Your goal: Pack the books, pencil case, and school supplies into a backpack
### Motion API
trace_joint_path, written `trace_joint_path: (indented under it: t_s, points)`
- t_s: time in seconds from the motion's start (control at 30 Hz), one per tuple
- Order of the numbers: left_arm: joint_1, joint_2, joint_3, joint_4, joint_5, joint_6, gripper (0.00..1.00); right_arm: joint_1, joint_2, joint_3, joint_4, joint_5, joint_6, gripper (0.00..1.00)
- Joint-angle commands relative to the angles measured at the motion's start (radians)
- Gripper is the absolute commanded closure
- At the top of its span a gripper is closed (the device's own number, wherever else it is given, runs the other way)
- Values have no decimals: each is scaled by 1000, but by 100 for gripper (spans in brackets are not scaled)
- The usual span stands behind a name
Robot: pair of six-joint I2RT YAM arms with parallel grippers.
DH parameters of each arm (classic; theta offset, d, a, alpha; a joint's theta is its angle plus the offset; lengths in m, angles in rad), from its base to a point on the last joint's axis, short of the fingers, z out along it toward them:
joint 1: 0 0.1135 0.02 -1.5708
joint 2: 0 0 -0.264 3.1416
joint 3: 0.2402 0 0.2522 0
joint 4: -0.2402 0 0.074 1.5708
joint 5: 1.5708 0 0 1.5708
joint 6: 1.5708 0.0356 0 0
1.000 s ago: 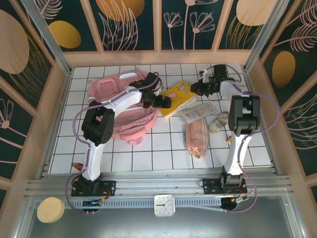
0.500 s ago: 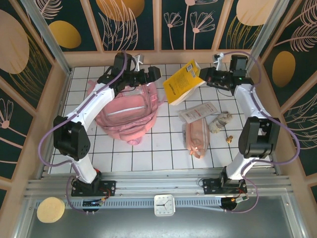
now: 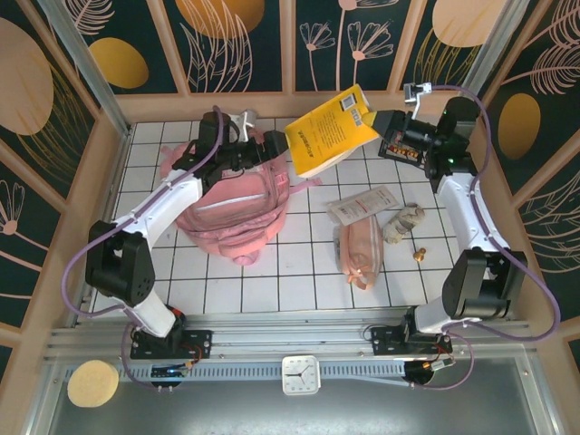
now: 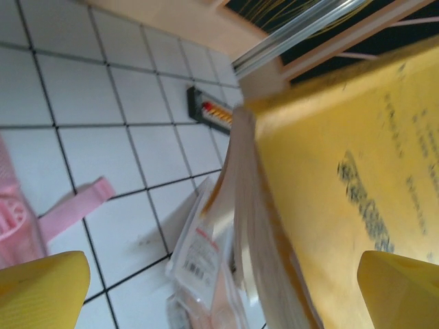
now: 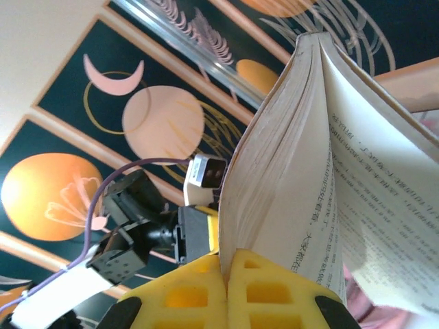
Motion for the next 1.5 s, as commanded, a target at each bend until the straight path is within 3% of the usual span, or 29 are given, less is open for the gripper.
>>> trace_joint_path:
  t_s: [0.0, 0.4, 0.5, 0.67, 0.97, 1.0, 1.07, 1.1, 1.23, 1.3, 1.47]
  points:
    - [18, -33, -64, 234, 93, -73, 1, 34, -59, -11, 187, -64, 130, 100]
    - [22, -41, -119, 371, 182, -108, 1, 121, -69, -149, 588, -45, 432, 100]
    - [21, -39, -123, 417, 212, -140, 2, 125, -60, -183, 613, -35, 436, 100]
    - [21, -47, -141, 465, 286, -184, 12, 126, -39, -216, 588, 1, 386, 100]
    - [22, -67, -190, 429, 356, -173, 56, 130, 15, -234, 551, 13, 317, 100]
    - [22, -69, -192, 416, 356, -163, 66, 129, 25, -234, 549, 11, 312, 100]
    - [23, -72, -187, 379, 344, -138, 97, 129, 34, -236, 524, 11, 290, 100]
    - [26, -73, -181, 356, 334, -124, 100, 125, 37, -235, 479, 11, 261, 97]
    - [42, -73, -152, 348, 323, -134, 100, 86, -12, -233, 142, 89, 35, 26]
    - [49, -65, -126, 354, 320, -159, 100, 72, -45, -247, 23, 127, -43, 2]
    - [50, -25, -40, 384, 303, -256, 100, 132, -123, -397, 138, 157, 55, 1]
